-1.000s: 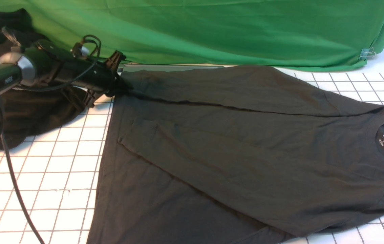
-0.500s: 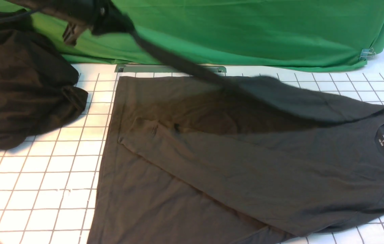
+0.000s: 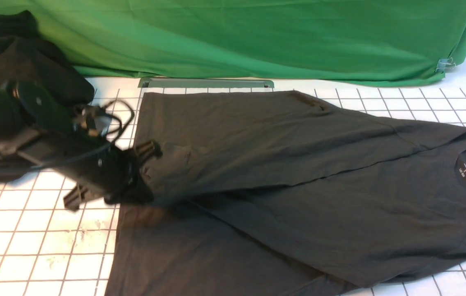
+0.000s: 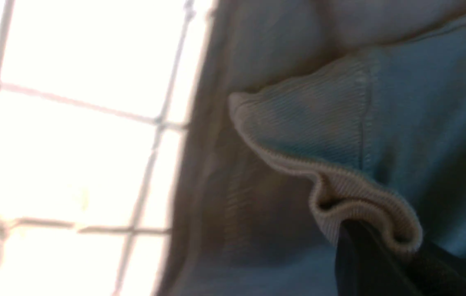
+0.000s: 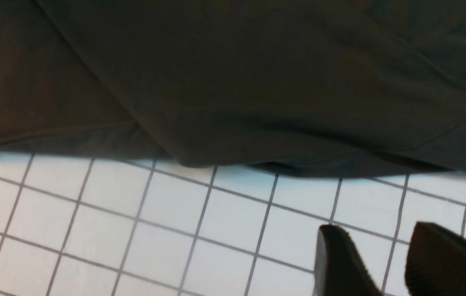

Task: Fold a long-sleeved shirt over a white checkered tablecloth.
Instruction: 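Fold the left side of the dark shirt inward over its body with the left gripper, then grasp the near edge of the shirt at its hem and shoulder corners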

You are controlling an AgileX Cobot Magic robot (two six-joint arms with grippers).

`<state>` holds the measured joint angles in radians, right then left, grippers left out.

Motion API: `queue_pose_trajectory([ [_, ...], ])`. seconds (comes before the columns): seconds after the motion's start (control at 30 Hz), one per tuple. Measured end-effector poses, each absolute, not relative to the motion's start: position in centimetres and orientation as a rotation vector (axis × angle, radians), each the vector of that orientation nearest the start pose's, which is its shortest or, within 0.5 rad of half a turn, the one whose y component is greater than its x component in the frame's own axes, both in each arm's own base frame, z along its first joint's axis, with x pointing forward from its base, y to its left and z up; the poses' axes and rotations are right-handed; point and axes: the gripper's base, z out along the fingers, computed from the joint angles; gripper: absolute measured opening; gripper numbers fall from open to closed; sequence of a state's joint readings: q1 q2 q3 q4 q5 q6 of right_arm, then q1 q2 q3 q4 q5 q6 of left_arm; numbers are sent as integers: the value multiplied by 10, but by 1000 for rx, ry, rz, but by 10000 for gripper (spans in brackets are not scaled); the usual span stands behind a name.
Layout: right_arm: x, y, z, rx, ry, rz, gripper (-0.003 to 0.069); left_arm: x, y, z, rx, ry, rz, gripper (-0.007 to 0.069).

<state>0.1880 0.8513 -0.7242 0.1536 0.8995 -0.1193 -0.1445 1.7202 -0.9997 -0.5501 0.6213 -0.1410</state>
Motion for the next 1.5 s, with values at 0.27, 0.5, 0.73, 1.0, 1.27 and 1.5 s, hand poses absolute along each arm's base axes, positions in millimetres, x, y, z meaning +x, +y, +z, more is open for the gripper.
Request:
queue_pose_trajectory([
  [0.27,142,38,298,-321,2517,219,242,313,-73,179,-498,2866,-563,291],
  [0.5,140,38,297,-346,2533,214,242,306,-67,222,-244,2983,-450,468],
  [0.73,140,38,297,-361,2530,209,242,252,-76,213,-200,3240,-377,465],
  [1.0,140,38,297,-363,2529,209,242,215,-98,168,-190,3300,-198,397],
  [1.27,140,38,297,-363,2529,209,242,214,-98,161,-213,3268,-188,388],
  [1.5,140,38,297,-363,2529,209,242,213,-99,156,-253,3238,-224,309],
])
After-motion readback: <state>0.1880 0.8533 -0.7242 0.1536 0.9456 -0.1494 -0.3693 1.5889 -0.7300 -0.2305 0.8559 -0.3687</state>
